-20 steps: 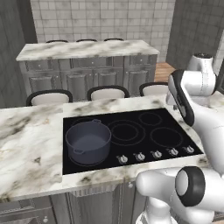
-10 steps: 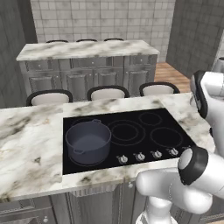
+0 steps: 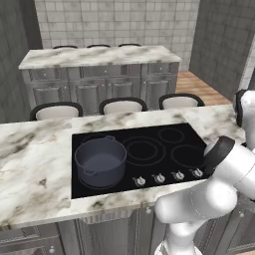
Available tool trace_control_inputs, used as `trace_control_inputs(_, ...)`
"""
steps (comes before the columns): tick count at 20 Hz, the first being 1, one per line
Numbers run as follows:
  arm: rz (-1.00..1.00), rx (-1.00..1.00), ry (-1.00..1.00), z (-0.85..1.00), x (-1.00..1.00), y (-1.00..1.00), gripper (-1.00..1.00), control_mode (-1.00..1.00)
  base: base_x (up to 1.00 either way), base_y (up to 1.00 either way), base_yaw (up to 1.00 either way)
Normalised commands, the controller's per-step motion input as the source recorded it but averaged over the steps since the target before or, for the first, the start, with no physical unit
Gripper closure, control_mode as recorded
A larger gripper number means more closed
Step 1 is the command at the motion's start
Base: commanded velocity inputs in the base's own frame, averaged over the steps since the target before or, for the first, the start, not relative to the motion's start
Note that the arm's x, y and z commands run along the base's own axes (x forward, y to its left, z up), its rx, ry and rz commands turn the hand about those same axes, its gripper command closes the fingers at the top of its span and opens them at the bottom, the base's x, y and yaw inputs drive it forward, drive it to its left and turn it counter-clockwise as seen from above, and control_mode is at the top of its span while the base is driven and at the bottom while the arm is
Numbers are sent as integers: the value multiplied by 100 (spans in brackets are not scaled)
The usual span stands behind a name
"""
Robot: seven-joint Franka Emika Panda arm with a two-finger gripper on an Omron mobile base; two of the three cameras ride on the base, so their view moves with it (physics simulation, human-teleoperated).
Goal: Retrieve the frozen meat and place it in the pot on a burner. Then turn the burner on.
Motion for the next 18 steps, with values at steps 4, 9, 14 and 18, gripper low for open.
trace_control_inputs(4, -9, 0, 5, -27, -1, -72, -100, -100, 0, 0, 0)
trace_control_inputs(9, 0, 0, 0, -22, 13, -53, -100, -100, 0, 0, 0)
trace_control_inputs(14, -2, 1, 2, -17, 11, -41, -100, -100, 0, 0, 0)
trace_control_inputs(18, 0, 1, -4, -36, 17, -21, -100, -100, 0, 0, 0)
